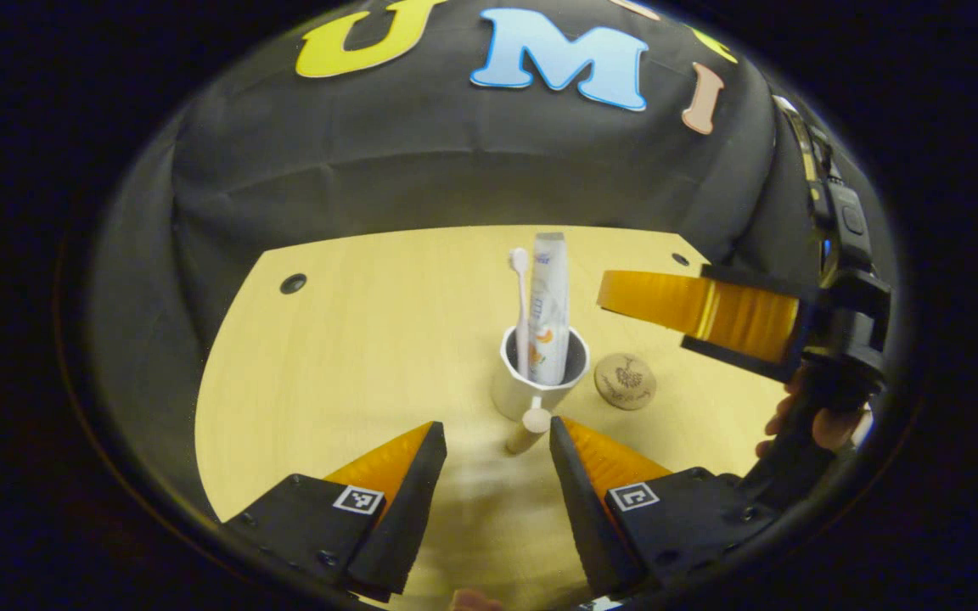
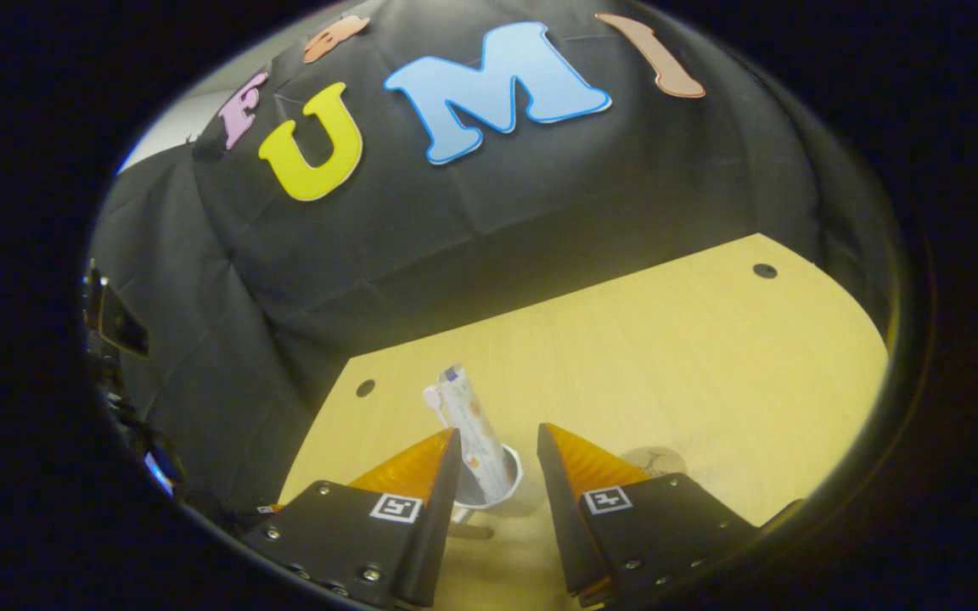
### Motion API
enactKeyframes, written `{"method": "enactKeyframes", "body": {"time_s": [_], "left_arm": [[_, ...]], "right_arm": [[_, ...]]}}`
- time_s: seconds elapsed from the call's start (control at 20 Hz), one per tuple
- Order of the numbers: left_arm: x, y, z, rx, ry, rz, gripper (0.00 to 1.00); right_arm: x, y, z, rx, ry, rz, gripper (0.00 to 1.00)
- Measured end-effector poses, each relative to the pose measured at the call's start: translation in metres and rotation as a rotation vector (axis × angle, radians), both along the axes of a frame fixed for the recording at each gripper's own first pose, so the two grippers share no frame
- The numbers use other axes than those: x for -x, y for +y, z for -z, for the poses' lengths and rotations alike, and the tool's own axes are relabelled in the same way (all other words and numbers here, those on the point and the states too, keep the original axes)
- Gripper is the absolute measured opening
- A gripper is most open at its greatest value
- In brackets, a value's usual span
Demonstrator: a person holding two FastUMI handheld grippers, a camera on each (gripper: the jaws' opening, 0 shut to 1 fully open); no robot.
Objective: Put the toothbrush and toothpaste on the desktop into the cup, then pick up the cup and place it on the coaster on the desktop.
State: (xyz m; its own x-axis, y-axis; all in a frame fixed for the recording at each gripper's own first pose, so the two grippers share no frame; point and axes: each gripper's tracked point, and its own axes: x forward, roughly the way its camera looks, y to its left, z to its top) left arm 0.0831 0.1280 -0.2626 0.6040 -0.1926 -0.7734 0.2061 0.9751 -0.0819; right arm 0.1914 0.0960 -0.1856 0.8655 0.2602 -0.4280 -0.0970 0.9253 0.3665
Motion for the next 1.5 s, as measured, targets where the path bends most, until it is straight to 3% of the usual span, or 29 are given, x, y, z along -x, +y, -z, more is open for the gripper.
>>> {"method": "enactKeyframes", "body": {"time_s": [0.05, 0.1, 0.15, 0.4, 0.65, 1.15, 1.2, 1.25, 1.35, 1.4, 1.45, 1.5], "left_arm": [[-0.003, -0.005, 0.003, -0.009, 0.026, 0.021, 0.82], [-0.005, -0.008, 0.005, -0.018, 0.047, 0.037, 0.75], [-0.008, -0.012, 0.008, -0.023, 0.070, 0.050, 0.82], [-0.017, -0.027, 0.023, -0.046, 0.176, 0.100, 0.81], [-0.016, -0.031, 0.049, -0.101, 0.357, 0.149, 0.81], [-0.041, -0.042, 0.087, -0.210, 0.462, 0.199, 0.82], [-0.040, -0.039, 0.093, -0.219, 0.478, 0.182, 0.78], [-0.038, -0.038, 0.099, -0.202, 0.498, 0.162, 0.58], [-0.036, -0.038, 0.106, -0.169, 0.518, 0.129, 0.34], [-0.037, -0.037, 0.106, -0.163, 0.510, 0.126, 0.41], [-0.038, -0.037, 0.104, -0.162, 0.496, 0.126, 0.31], [-0.040, -0.037, 0.103, -0.160, 0.485, 0.118, 0.31]], "right_arm": [[0.006, -0.010, -0.002, -0.001, 0.001, 0.009, 0.54], [0.012, -0.019, -0.001, -0.002, 0.004, 0.022, 0.55], [0.018, -0.029, 0.000, -0.002, 0.011, 0.038, 0.55], [0.064, -0.078, 0.028, -0.005, 0.085, 0.115, 0.55], [0.103, -0.116, 0.050, -0.023, 0.150, 0.194, 0.55], [0.139, -0.163, 0.068, -0.050, 0.209, 0.314, 0.55], [0.141, -0.166, 0.070, -0.053, 0.216, 0.323, 0.55], [0.142, -0.169, 0.071, -0.058, 0.222, 0.332, 0.55], [0.147, -0.174, 0.073, -0.063, 0.235, 0.346, 0.55], [0.148, -0.175, 0.075, -0.063, 0.243, 0.350, 0.55], [0.149, -0.176, 0.077, -0.067, 0.249, 0.351, 0.55], [0.150, -0.176, 0.077, -0.071, 0.255, 0.351, 0.54]]}}
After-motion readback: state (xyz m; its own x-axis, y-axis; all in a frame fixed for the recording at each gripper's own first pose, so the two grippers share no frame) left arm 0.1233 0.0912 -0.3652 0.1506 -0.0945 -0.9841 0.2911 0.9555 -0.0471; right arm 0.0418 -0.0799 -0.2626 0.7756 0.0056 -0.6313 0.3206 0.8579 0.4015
